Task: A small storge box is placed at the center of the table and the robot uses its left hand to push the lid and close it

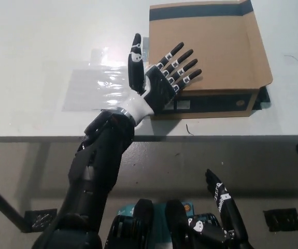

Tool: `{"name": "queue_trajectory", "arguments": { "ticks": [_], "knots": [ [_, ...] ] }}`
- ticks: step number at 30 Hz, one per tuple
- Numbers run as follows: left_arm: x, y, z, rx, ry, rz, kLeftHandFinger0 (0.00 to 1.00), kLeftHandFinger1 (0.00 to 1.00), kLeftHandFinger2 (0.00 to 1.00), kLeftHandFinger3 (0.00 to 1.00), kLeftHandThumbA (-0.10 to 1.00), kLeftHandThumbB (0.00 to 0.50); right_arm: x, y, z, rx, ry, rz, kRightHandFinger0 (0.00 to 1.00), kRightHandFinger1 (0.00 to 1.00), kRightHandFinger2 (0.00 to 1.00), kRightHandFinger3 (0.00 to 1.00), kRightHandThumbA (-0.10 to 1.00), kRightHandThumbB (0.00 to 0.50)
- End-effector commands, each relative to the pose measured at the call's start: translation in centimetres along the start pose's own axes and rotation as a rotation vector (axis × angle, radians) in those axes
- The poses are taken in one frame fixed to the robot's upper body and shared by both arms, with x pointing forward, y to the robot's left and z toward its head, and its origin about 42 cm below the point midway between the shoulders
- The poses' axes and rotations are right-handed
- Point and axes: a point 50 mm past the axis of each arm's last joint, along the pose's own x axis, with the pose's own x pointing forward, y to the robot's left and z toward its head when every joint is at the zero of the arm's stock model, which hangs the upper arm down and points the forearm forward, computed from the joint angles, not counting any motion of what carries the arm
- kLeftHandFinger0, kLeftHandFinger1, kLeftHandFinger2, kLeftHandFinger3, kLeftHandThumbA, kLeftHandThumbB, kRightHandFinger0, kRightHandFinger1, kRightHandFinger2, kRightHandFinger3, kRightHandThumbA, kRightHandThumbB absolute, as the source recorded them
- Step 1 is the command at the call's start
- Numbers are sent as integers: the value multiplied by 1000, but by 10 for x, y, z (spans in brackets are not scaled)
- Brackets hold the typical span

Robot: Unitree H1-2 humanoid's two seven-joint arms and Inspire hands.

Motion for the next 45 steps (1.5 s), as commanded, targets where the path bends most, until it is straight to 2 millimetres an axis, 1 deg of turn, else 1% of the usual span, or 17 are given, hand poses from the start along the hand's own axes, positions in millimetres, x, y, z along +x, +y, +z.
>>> {"name": "queue_trajectory", "arguments": {
  "ticks": [1,6,8,11,12,16,18,22,24,27,28,29,32,34,35,38,45],
  "knots": [
    [-14,2,-2,17,-1,19,1000,1000,1000,1000,1000,373,-1,3,8,2,-67,25,1000,1000,1000,1000,1000,356],
    [-48,-43,19,138,-95,-130,1000,1000,1000,1000,1000,363,1,1,9,6,-71,24,1000,1000,1000,1000,1000,363],
    [-76,-72,30,206,-157,-222,1000,1000,1000,1000,1000,357,3,0,10,-2,-74,26,1000,1000,1000,1000,1000,360],
    [-114,-98,41,271,-218,-339,1000,1000,1000,1000,1000,356,6,0,10,-10,-77,32,1000,1000,1000,1000,1000,350],
    [-118,-101,42,278,-224,-348,1000,1000,1000,1000,1000,356,7,0,11,-8,-78,32,1000,1000,1000,1000,1000,349],
    [-182,-117,45,477,-326,-379,1000,1000,1000,1000,1000,364,9,-3,10,-20,-78,34,999,1000,1000,1000,1000,353],
    [-210,-105,38,626,-382,-335,1000,1000,1000,1000,1000,346,10,-3,10,-16,-76,33,1000,1000,1000,1000,1000,347],
    [-228,-90,28,688,-386,-279,1000,1000,1000,1000,1000,337,10,-3,9,-15,-73,28,1000,1000,1000,1000,1000,348],
    [-250,-68,14,776,-393,-135,1000,1000,1000,1000,1000,304,11,-4,10,-16,-75,35,1000,1000,1000,1000,1000,358],
    [-260,-46,4,918,-408,-22,1000,1000,1000,1000,1000,307,15,-4,12,-17,-85,33,1000,1000,1000,1000,1000,349],
    [-264,-34,-1,981,-410,23,1000,1000,1000,1000,1000,252,15,-3,12,-13,-85,30,1000,1000,1000,1000,1000,341],
    [-268,-21,-7,1020,-407,71,1000,1000,1000,1000,1000,235,16,-3,13,-10,-87,30,1000,1000,1000,1000,1000,336],
    [-267,-1,-13,1064,-396,152,1000,1000,1000,1000,1000,228,19,-2,15,-3,-97,26,1000,1000,1000,1000,1000,328],
    [-267,12,-18,1126,-378,197,1000,1000,1000,1000,1000,262,19,-2,15,-3,-97,19,1000,1000,1000,1000,1000,337],
    [-266,21,-21,1171,-356,223,1000,1000,1000,1000,1000,318,20,-2,15,-11,-97,14,1000,1000,1000,1000,1000,366],
    [-264,36,-27,1205,-328,242,1000,1000,1000,1000,1000,357,21,-2,15,-20,-96,3,1000,1000,1000,1000,1000,366],
    [-261,61,-37,1256,-248,263,1000,1000,1000,1000,1000,299,30,2,17,-5,-100,-5,1000,1000,1000,1000,1000,399]
  ]
}}
